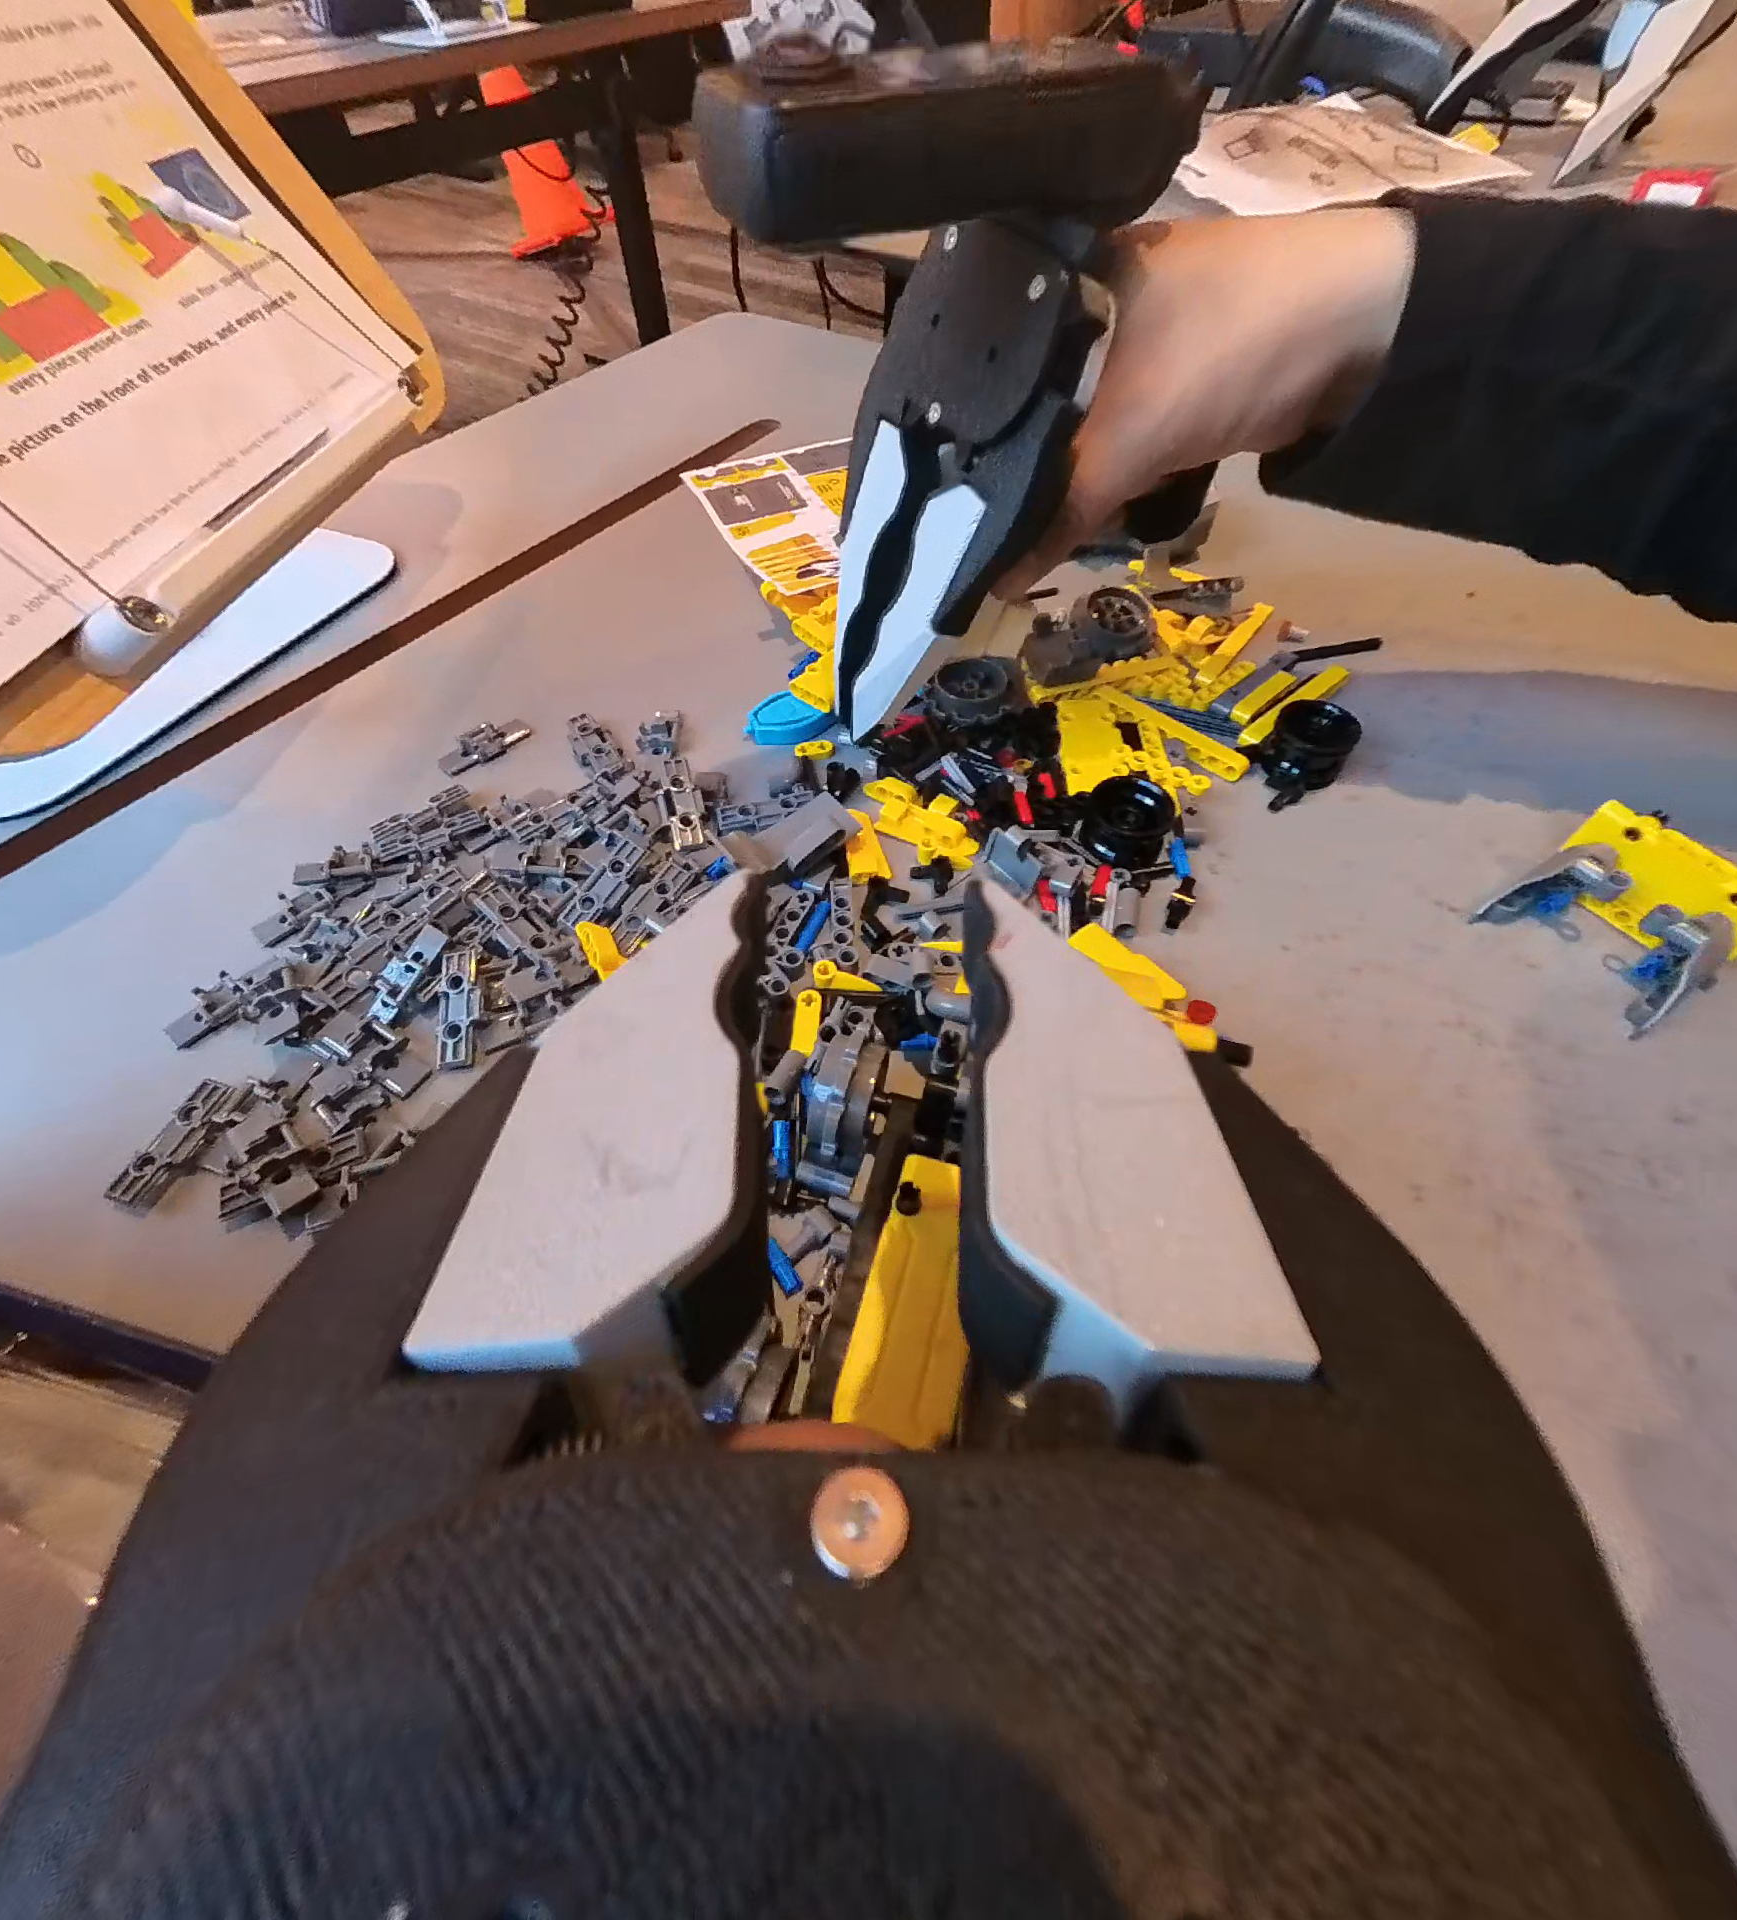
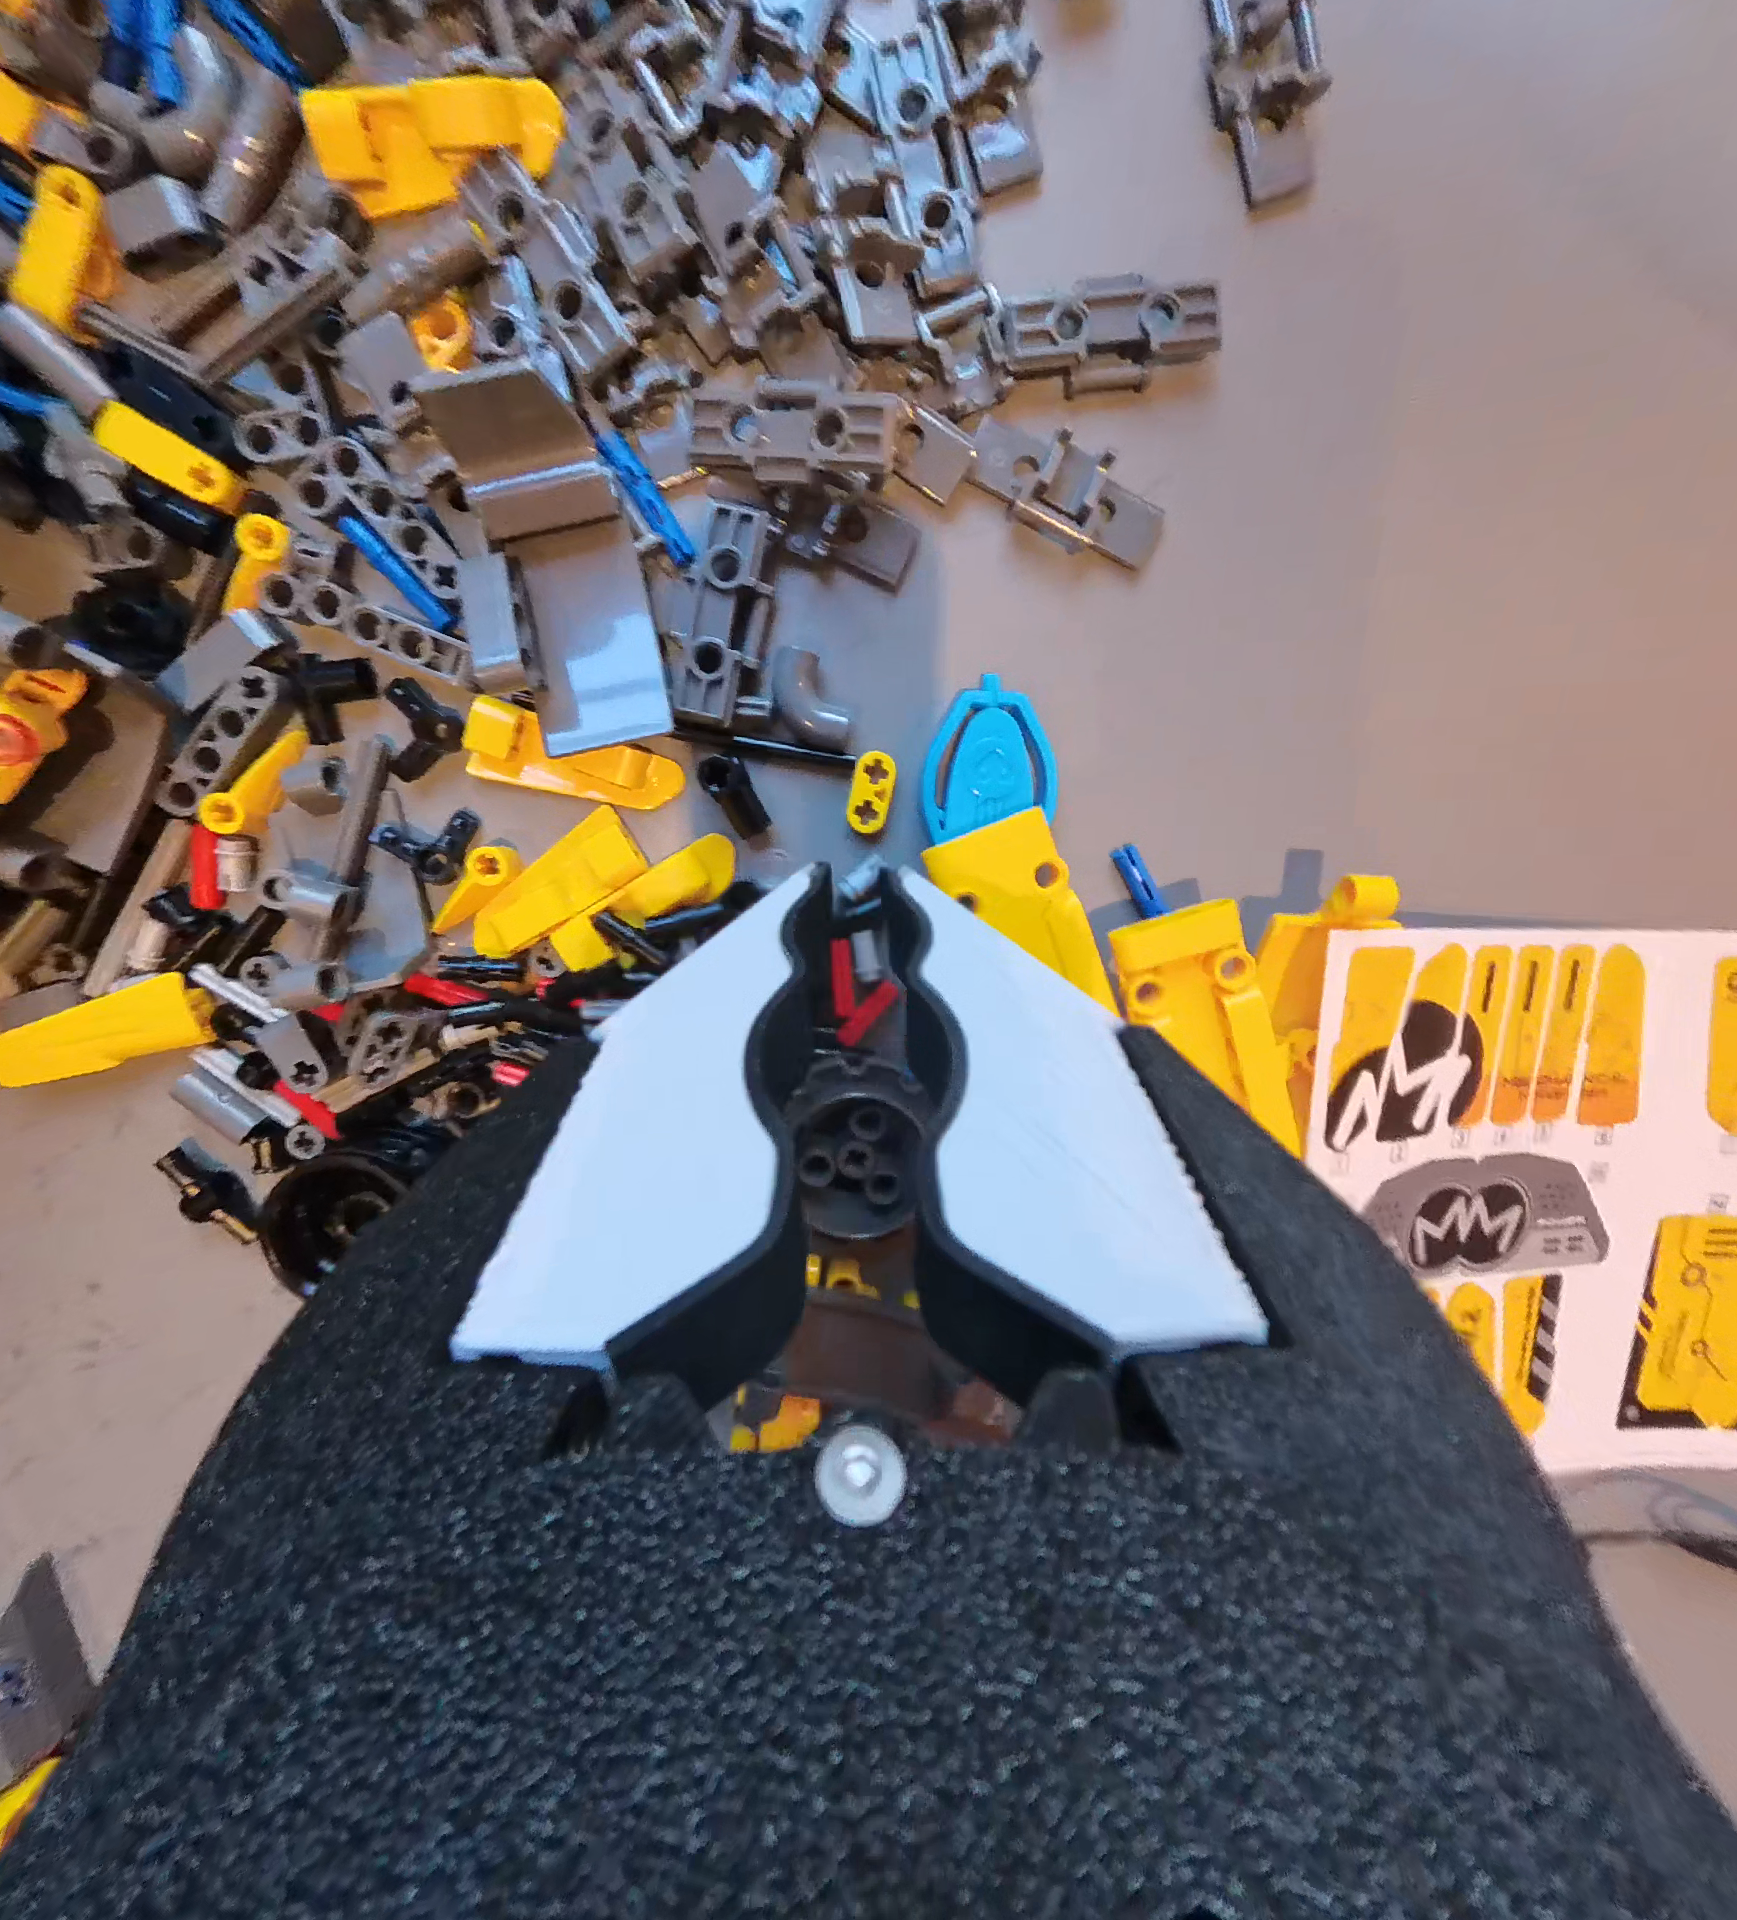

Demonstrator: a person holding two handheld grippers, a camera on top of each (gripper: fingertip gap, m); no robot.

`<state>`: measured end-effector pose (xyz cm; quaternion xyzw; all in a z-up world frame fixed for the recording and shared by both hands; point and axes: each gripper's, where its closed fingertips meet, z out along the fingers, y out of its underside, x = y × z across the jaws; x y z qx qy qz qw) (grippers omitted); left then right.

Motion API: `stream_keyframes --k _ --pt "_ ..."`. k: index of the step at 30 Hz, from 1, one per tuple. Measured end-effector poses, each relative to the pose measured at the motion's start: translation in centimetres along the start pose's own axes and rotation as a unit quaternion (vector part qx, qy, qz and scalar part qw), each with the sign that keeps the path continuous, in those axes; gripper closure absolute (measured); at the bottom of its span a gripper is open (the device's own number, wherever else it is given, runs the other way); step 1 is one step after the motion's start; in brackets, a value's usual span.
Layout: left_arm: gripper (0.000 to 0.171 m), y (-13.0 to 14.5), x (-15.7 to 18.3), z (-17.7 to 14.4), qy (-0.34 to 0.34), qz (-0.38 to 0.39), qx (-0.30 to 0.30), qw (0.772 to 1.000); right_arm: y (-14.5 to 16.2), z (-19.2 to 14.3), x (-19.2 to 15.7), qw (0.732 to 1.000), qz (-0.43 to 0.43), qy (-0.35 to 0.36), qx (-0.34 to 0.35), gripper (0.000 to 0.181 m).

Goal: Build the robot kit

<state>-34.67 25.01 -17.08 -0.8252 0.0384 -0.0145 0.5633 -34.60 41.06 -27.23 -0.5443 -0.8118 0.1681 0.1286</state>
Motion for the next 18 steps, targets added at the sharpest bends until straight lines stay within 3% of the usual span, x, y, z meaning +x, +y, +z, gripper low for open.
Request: stream_keyframes --k 9,18 --pt "0.136 0.3 -0.6 0.2 -0.007 -0.02 -0.004 1.0 0.5 -1.2 0.9 0.999 0.024 0.044 -0.001 0.173" --pt "0.136 0.6 -1.1 0.4 -0.016 -0.042 -0.011 0.999 0.2 0.3 0.3 0.999 0.018 0.046 -0.008 0.174"
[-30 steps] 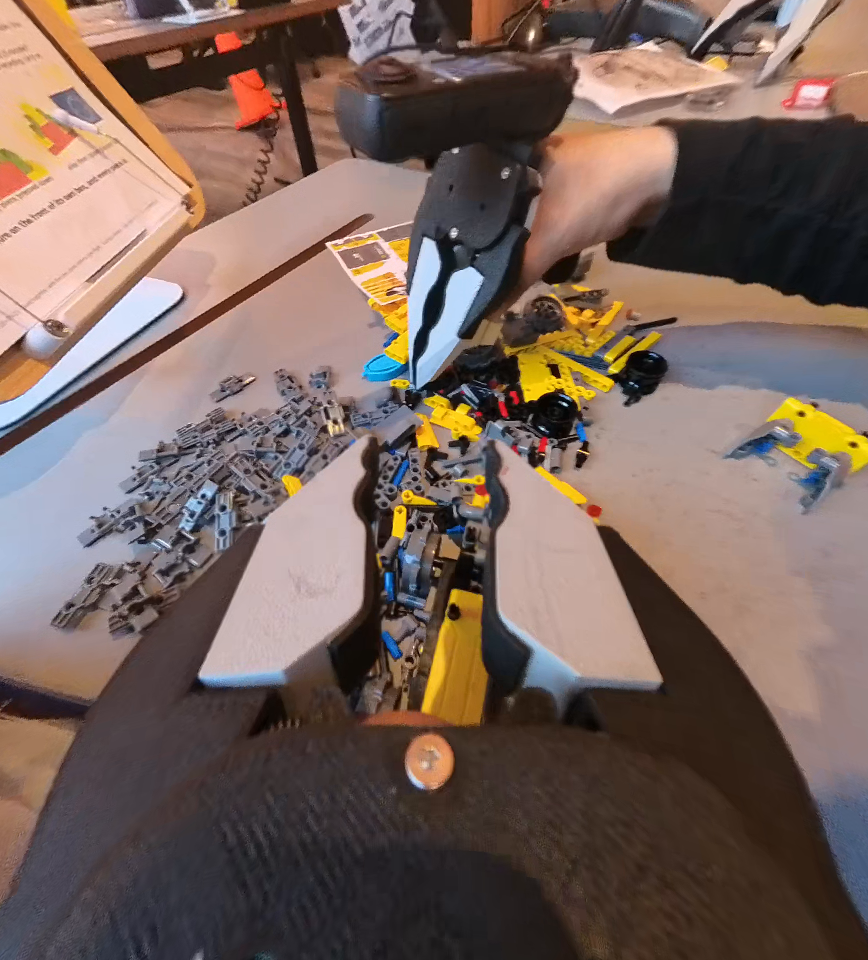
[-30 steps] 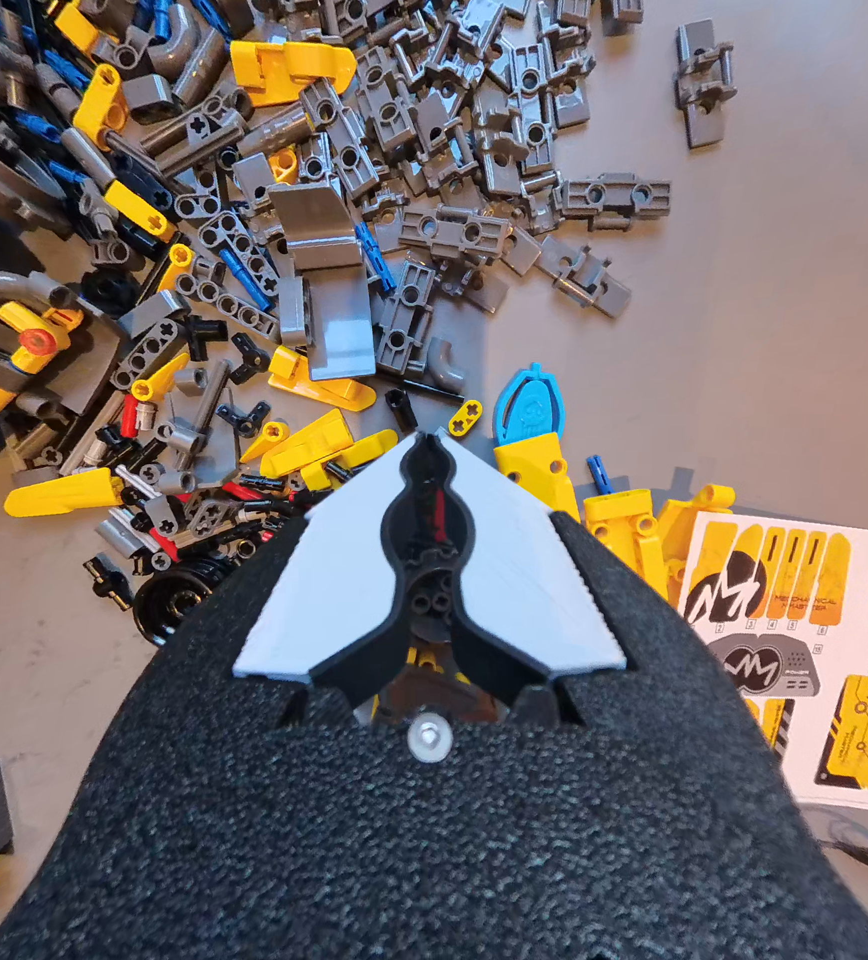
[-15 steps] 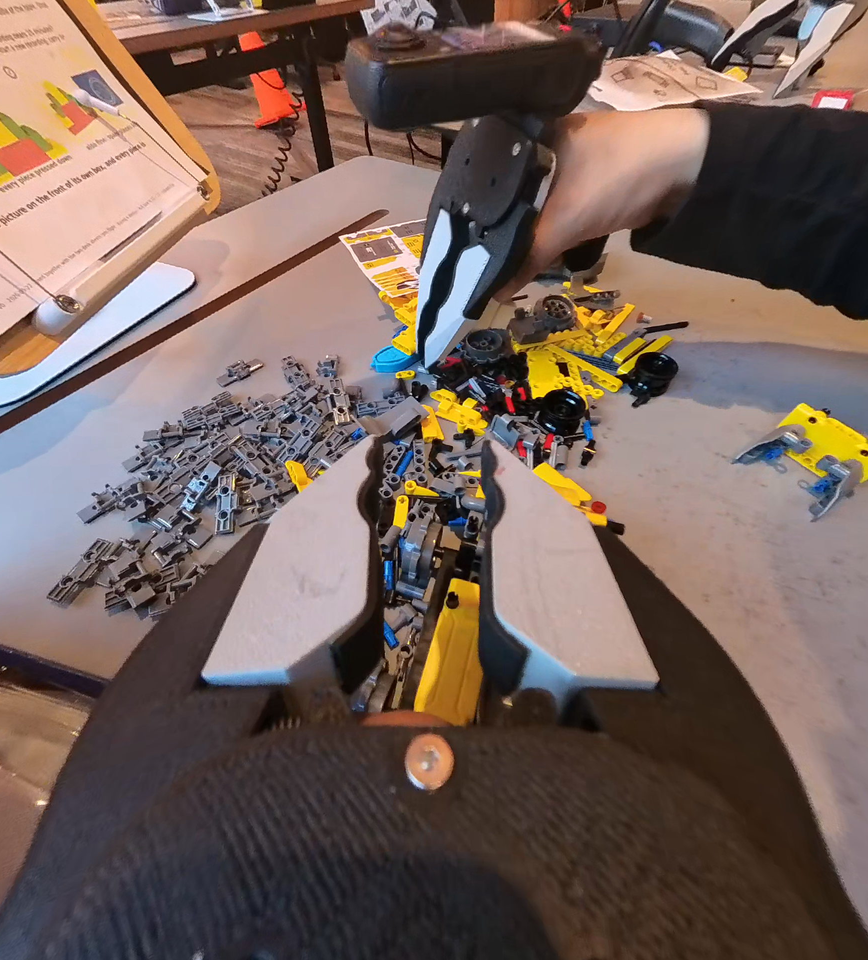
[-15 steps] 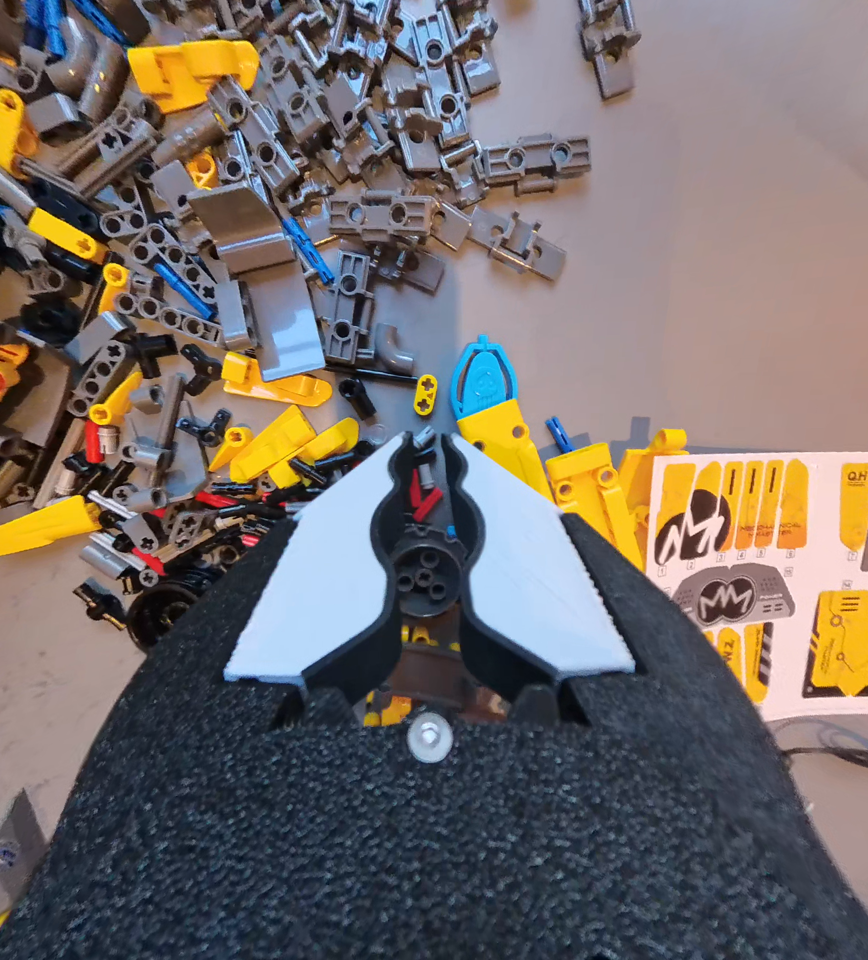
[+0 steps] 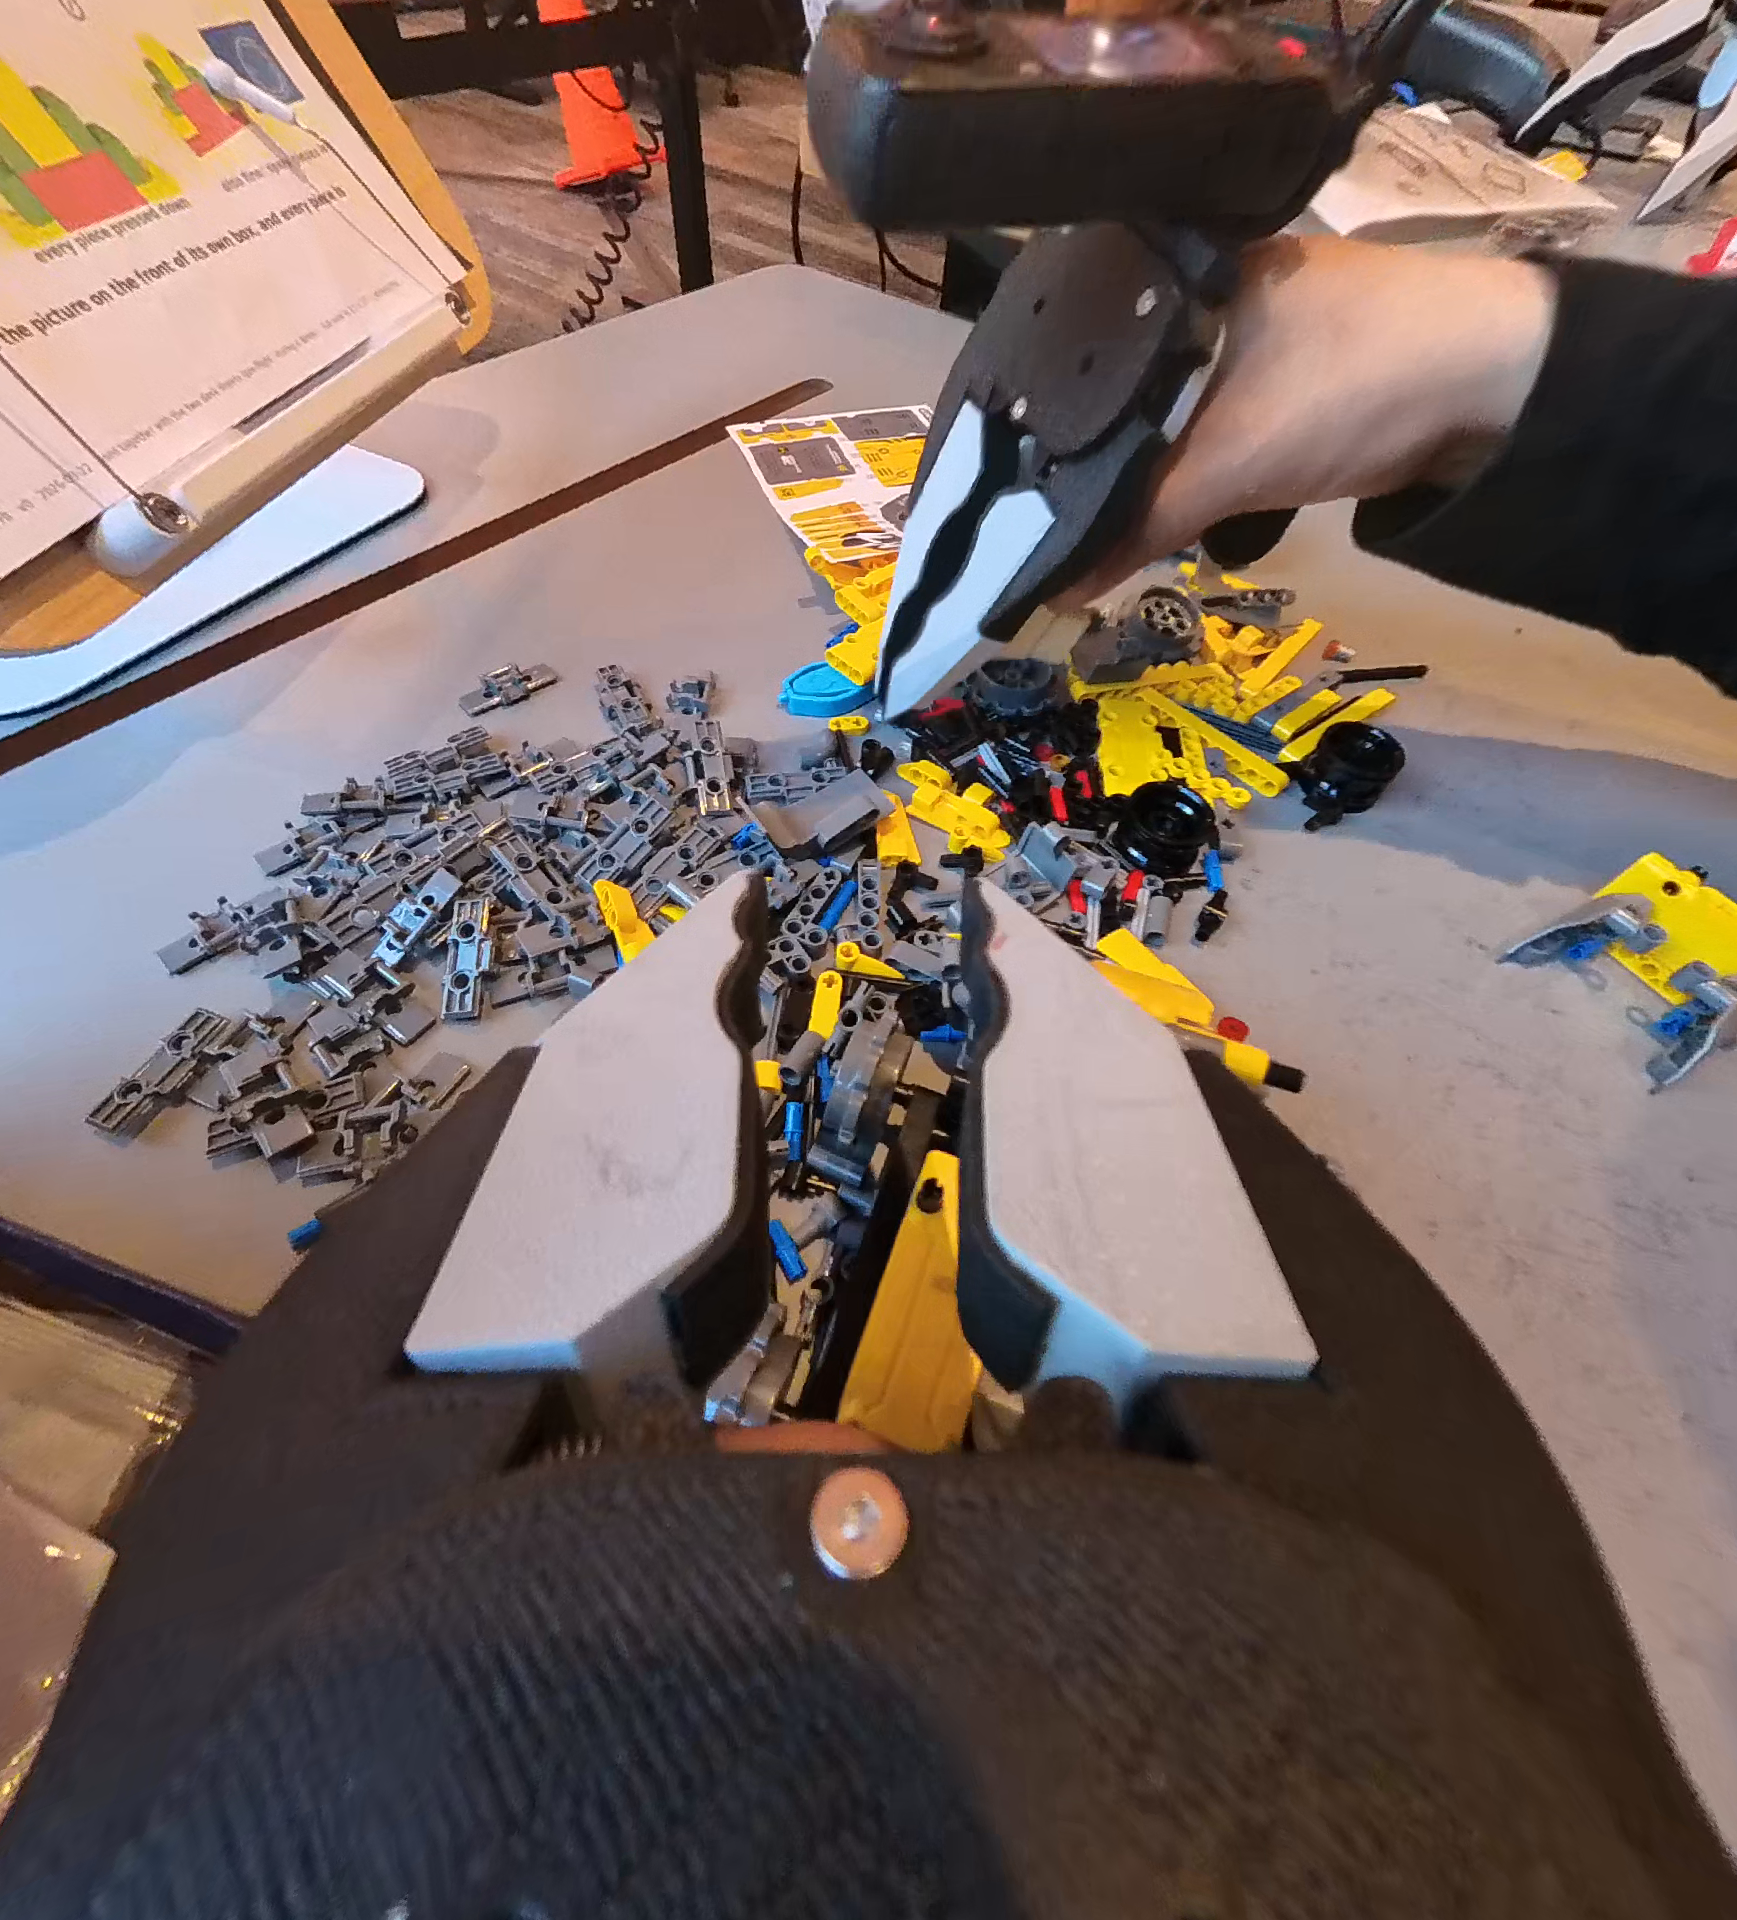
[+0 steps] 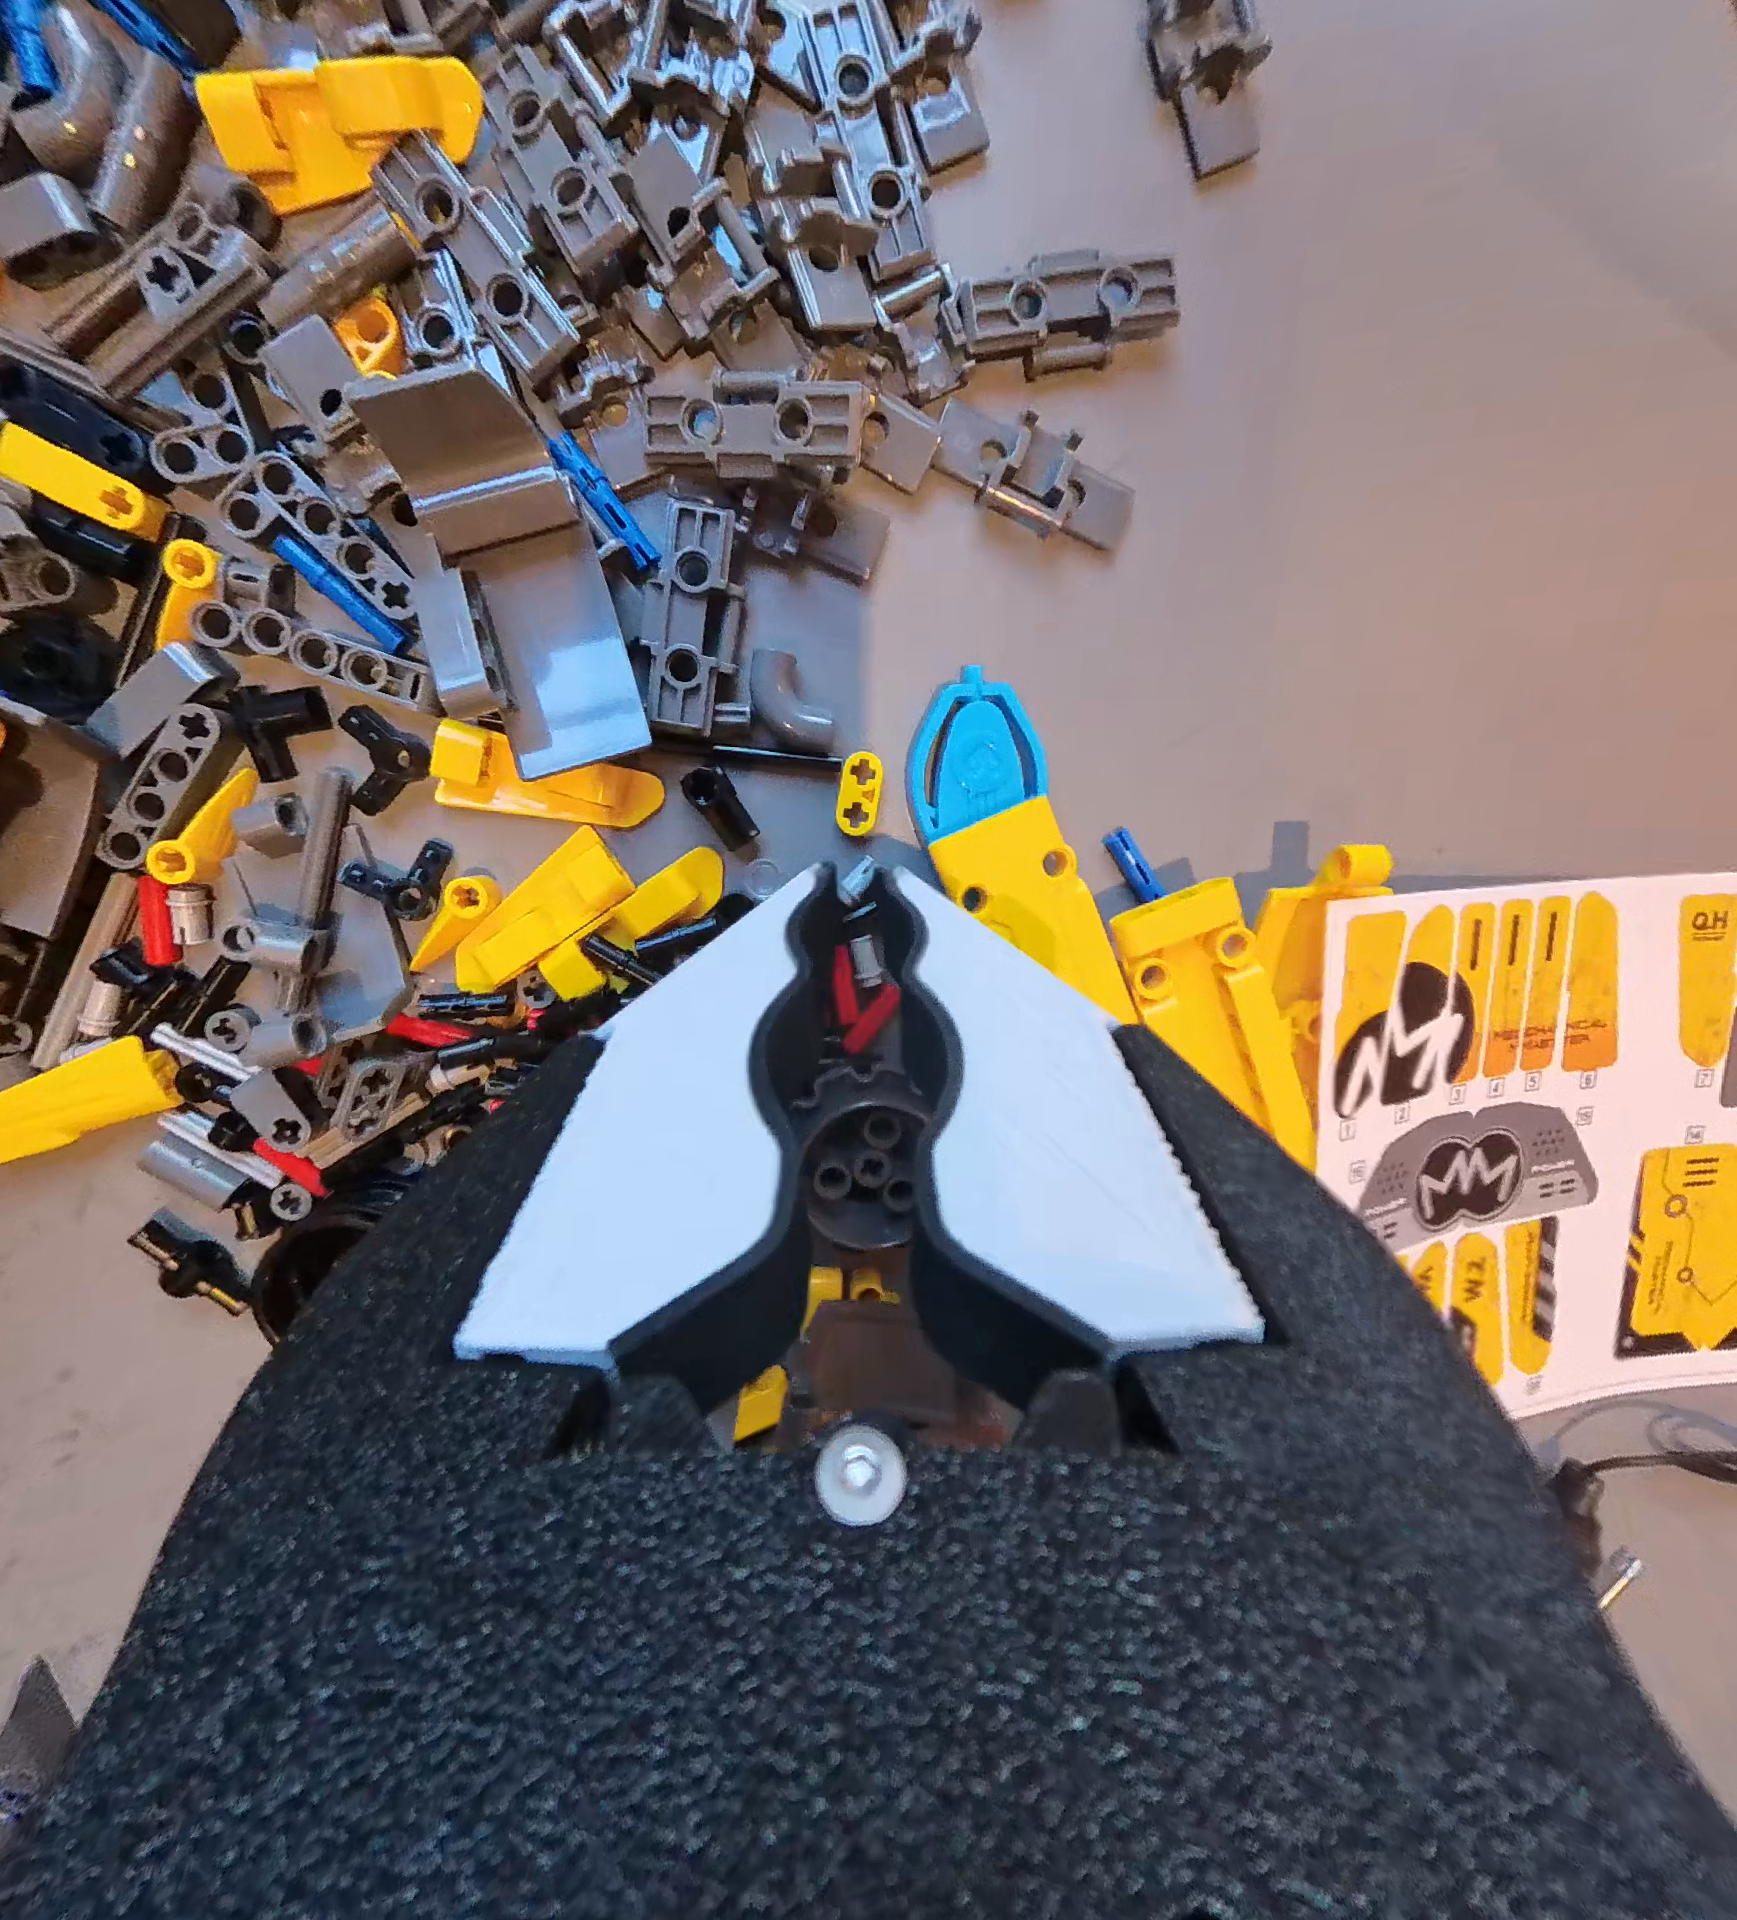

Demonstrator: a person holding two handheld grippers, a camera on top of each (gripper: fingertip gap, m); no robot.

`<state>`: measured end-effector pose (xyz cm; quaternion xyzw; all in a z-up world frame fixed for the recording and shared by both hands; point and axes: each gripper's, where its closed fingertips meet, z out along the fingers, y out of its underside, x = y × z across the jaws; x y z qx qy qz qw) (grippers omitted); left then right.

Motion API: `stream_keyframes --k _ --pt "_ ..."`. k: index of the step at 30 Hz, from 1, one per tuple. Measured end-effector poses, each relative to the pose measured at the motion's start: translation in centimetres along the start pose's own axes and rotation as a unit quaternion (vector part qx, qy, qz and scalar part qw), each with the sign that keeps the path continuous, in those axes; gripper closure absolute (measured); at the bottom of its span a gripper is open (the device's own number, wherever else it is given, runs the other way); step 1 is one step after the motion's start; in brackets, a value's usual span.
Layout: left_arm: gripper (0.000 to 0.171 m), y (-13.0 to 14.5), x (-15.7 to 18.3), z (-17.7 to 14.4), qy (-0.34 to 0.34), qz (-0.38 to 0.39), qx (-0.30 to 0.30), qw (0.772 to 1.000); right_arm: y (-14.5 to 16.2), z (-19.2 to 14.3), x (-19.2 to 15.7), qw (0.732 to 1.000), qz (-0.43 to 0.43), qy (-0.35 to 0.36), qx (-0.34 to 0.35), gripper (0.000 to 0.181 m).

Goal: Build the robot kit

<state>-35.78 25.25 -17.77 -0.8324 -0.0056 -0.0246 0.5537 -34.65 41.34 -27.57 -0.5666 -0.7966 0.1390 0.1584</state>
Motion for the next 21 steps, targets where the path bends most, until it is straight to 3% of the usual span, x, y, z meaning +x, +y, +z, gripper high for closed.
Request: stream_keyframes --k 7,12,17,21 --pt "0.137 0.0 0.5 0.0 0.009 0.002 -0.001 1.0 0.2 0.3 -0.3 1.0 -0.006 0.006 0.004 0.176" --pt "0.137 0.0 0.5 0.0 0.009 0.002 -0.001 1.0 -0.8 -1.0 -1.7 0.998 -0.048 0.008 0.046 0.176" --pt "0.137 0.0 0.1 -0.1 0.006 -0.002 0.0 1.0 -0.8 -4.3 -4.5 0.989 -0.12 0.011 0.087 0.176" --pt "0.136 0.2 0.0 0.1 0.005 -0.003 -0.004 1.0 1.9 -6.7 -9.3 0.985 -0.137 -0.058 0.088 0.176"
